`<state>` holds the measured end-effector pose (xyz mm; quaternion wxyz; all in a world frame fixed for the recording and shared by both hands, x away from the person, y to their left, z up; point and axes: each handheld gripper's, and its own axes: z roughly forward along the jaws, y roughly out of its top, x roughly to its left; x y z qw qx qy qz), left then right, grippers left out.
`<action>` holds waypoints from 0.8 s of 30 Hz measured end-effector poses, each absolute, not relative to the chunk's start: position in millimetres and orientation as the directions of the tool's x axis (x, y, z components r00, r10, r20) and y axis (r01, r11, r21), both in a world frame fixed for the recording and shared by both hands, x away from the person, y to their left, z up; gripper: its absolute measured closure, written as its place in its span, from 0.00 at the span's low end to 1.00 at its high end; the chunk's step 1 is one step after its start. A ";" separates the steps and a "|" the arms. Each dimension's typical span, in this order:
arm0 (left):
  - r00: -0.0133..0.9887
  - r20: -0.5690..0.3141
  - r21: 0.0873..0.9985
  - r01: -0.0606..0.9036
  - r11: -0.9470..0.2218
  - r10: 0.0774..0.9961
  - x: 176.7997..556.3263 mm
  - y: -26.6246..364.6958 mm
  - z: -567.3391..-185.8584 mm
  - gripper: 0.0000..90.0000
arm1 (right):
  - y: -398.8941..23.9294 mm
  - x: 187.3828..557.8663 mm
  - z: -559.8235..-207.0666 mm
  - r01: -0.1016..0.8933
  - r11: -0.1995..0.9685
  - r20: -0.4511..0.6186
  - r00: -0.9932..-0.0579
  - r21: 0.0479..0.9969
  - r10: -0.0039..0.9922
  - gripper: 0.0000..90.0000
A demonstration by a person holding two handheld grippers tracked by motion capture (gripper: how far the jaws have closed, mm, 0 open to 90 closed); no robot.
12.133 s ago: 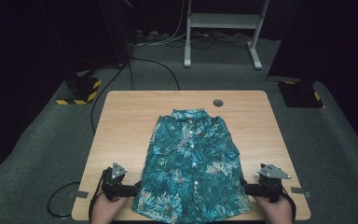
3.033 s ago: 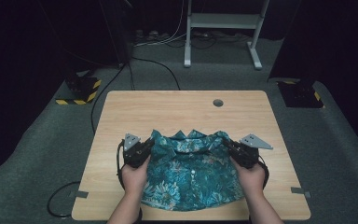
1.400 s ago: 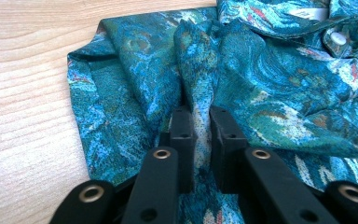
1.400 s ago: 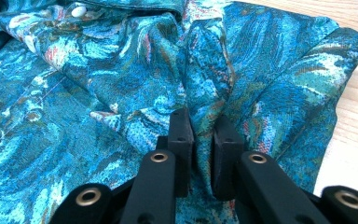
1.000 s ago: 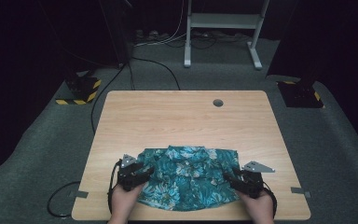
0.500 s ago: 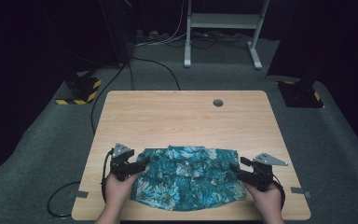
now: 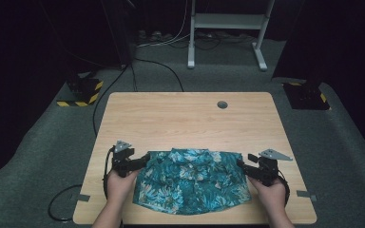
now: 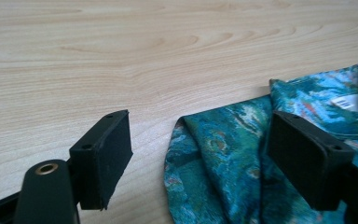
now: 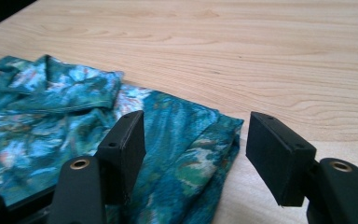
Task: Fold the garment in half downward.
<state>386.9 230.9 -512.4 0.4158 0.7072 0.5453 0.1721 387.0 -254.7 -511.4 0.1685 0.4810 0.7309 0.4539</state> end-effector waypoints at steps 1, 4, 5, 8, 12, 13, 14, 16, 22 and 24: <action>0.347 -0.213 0.772 0.633 -0.060 0.913 388.5 229.9 -514.4 0.25 | -254.7 388.2 -512.0 0.553 0.124 0.192 -0.478 0.824 0.857 0.42; 0.357 -0.214 0.759 0.647 -0.075 0.909 391.7 227.0 -520.6 0.27 | -253.6 392.9 -514.8 0.558 0.127 0.190 -0.475 0.820 0.859 0.42; 0.354 -0.211 0.751 0.655 -0.081 0.911 392.8 225.3 -523.5 0.29 | -253.1 393.7 -515.5 0.560 0.127 0.191 -0.473 0.819 0.860 0.42; 0.352 -0.216 0.738 0.670 -0.083 0.911 394.2 222.8 -529.2 0.31 | -250.1 396.6 -519.5 0.571 0.132 0.189 -0.468 0.811 0.863 0.42; 0.354 -0.207 0.734 0.673 -0.094 0.912 394.0 219.9 -533.9 0.34 | -244.6 401.2 -526.0 0.586 0.153 0.176 -0.467 0.796 0.867 0.42; 0.351 -0.209 0.733 0.674 -0.091 0.913 394.1 219.6 -534.7 0.34 | -243.5 402.4 -527.4 0.588 0.160 0.171 -0.466 0.793 0.868 0.42; 0.356 -0.205 0.732 0.674 -0.098 0.912 394.0 219.7 -535.1 0.36 | -242.1 404.0 -529.1 0.590 0.167 0.164 -0.467 0.790 0.869 0.42; 0.358 -0.201 0.730 0.675 -0.104 0.912 394.5 218.1 -536.4 0.38 | -239.7 406.4 -531.5 0.596 0.182 0.153 -0.466 0.782 0.871 0.42; 0.373 -0.164 0.730 0.668 -0.142 0.913 394.7 213.4 -536.5 0.45 | -232.3 412.3 -535.5 0.610 0.221 0.124 -0.470 0.761 0.874 0.44; 0.383 -0.153 0.734 0.662 -0.155 0.911 394.1 211.6 -536.7 0.49 | -229.9 412.5 -536.4 0.613 0.242 0.107 -0.476 0.753 0.873 0.48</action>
